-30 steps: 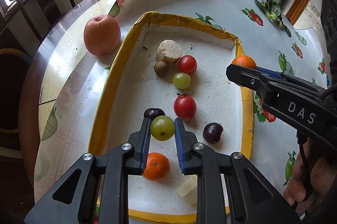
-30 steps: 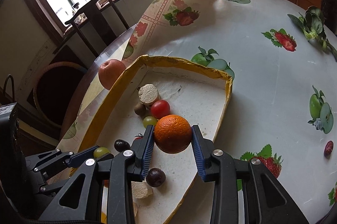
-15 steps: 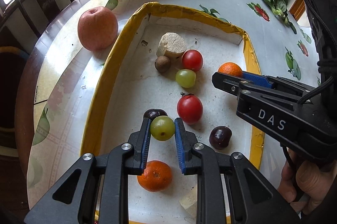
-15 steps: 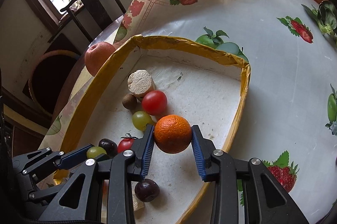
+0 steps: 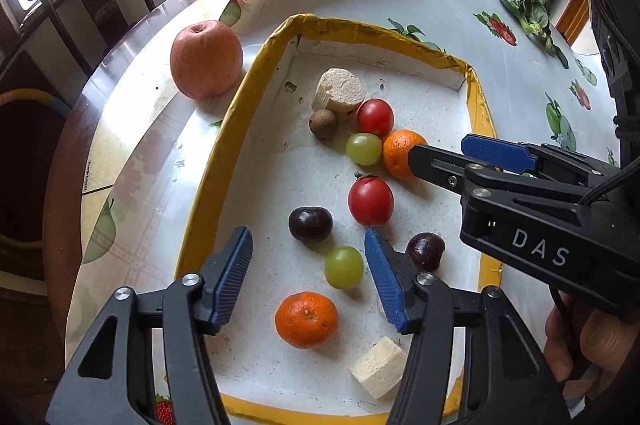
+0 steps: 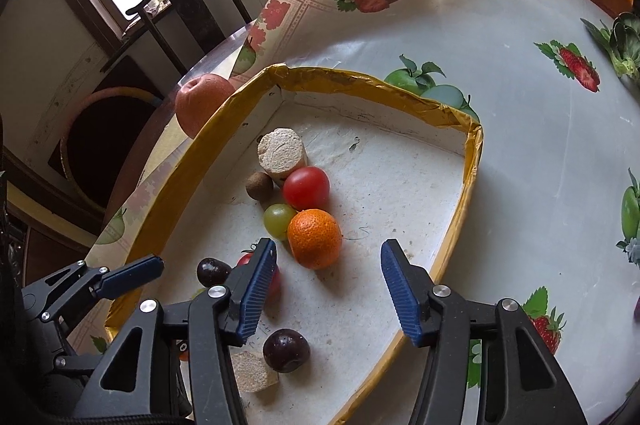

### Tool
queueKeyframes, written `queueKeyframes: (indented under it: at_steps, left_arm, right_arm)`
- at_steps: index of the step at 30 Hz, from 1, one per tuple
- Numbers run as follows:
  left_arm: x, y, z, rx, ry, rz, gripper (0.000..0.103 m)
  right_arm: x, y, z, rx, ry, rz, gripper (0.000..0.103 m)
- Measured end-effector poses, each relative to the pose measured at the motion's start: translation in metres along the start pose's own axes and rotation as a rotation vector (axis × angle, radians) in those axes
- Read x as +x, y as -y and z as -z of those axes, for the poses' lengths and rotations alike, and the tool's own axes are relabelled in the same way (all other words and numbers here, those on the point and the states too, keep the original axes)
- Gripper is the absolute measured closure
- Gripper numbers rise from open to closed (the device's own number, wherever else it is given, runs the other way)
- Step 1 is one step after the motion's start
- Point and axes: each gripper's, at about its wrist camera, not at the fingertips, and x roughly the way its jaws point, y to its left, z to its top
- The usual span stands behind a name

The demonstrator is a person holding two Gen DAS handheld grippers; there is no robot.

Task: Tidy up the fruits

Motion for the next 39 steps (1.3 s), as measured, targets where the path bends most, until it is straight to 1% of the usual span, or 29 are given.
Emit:
queueKeyframes:
  at_steps: [4, 7, 9, 17, 18, 21, 22, 24, 26, 28, 34, 39]
  left_arm:
    - [-0.014, -0.002, 0.007, 0.02, 0.023, 0.004, 0.045]
    - [-0.024, -0.004, 0.015, 0.028, 0.035, 0.012, 0.044]
    - [-0.03, -0.006, 0.022, 0.035, 0.036, 0.015, 0.042]
    - [-0.052, -0.007, 0.056, 0.069, 0.031, 0.027, 0.042]
    - [-0.055, -0.006, 0.06, 0.077, 0.032, 0.027, 0.042]
    - [-0.064, -0.003, 0.071, 0.099, 0.036, 0.016, 0.041]
    - [-0.066, -0.003, 0.074, 0.102, 0.032, 0.023, 0.039]
    - [-0.071, -0.003, 0.078, 0.103, 0.028, 0.026, 0.038]
    - [-0.078, -0.002, 0.082, 0.105, 0.032, 0.023, 0.036]
    - [-0.086, -0.001, 0.086, 0.11, 0.049, 0.024, 0.028]
    - [-0.098, 0.006, 0.099, 0.147, 0.068, 0.021, 0.028]
    - [-0.1, 0.006, 0.106, 0.141, 0.06, 0.031, 0.028]
  right_arm:
    - [-0.016, -0.006, 0.004, -0.042, 0.014, -0.023, 0.046]
    - [-0.029, -0.01, 0.01, -0.097, 0.021, -0.048, 0.046]
    - [-0.037, -0.012, 0.016, -0.134, 0.02, -0.067, 0.046]
    - [-0.063, -0.016, 0.046, -0.254, 0.027, -0.125, 0.045]
    - [-0.067, -0.017, 0.051, -0.276, 0.037, -0.131, 0.044]
    - [-0.077, -0.023, 0.065, -0.343, 0.047, -0.154, 0.036]
    - [-0.079, -0.025, 0.069, -0.359, 0.042, -0.174, 0.034]
    - [-0.083, -0.027, 0.077, -0.386, 0.033, -0.197, 0.034]
    - [-0.087, -0.03, 0.084, -0.406, 0.022, -0.208, 0.034]
    - [-0.09, -0.031, 0.091, -0.419, 0.009, -0.216, 0.031]
    - [-0.104, -0.032, 0.112, -0.447, 0.009, -0.214, 0.029]
    - [-0.114, -0.031, 0.123, -0.452, 0.018, -0.204, 0.026]
